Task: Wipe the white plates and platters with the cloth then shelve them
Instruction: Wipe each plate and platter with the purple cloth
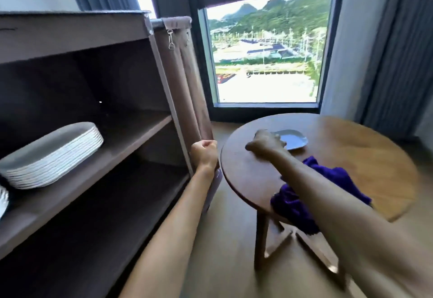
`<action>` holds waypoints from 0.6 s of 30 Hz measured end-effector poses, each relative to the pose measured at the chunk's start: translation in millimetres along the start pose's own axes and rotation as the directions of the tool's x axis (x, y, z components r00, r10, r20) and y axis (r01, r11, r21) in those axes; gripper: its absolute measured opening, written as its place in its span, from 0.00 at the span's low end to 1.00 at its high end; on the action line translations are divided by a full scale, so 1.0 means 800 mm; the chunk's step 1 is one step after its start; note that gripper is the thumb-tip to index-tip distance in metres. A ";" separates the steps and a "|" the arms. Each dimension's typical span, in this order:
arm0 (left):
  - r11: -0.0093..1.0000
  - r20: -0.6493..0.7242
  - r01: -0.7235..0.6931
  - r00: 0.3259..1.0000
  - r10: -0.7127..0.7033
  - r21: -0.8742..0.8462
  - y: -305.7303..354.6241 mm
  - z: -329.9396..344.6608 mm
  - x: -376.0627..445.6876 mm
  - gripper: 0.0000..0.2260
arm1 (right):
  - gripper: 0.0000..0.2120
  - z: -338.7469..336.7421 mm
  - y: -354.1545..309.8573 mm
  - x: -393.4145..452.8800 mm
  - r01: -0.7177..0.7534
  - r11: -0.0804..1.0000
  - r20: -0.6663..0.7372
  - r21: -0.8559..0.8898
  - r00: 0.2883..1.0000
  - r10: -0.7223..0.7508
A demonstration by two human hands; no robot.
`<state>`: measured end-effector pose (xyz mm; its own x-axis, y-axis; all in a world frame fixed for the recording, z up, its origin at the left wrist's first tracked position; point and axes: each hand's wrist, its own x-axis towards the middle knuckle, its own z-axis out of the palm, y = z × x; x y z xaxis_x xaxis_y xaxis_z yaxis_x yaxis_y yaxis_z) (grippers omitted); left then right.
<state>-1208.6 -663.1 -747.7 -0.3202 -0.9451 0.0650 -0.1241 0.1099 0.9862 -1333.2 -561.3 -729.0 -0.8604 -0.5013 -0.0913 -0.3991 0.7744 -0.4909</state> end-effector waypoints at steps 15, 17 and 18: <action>0.944 0.294 0.141 0.927 -0.232 0.299 -0.031 0.181 0.025 0.16 | 0.14 0.068 0.143 -0.055 -0.118 0.993 -0.605 0.014 0.790 0.102; 0.933 0.275 0.144 0.931 -0.241 0.331 -0.027 0.196 0.027 0.15 | 0.16 0.067 0.147 -0.055 -0.101 0.995 -0.580 -0.009 0.811 0.077; 0.930 0.271 0.142 0.932 -0.241 0.339 -0.028 0.204 0.030 0.14 | 0.18 0.066 0.148 -0.056 -0.109 0.992 -0.564 -0.067 0.824 0.053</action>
<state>-1366.8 -637.6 -793.5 -0.5228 -0.8239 -0.2187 -0.4795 0.0722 0.8745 -1325.1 -467.5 -828.6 -0.9089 -0.1548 0.3872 -0.3230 0.8486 -0.4189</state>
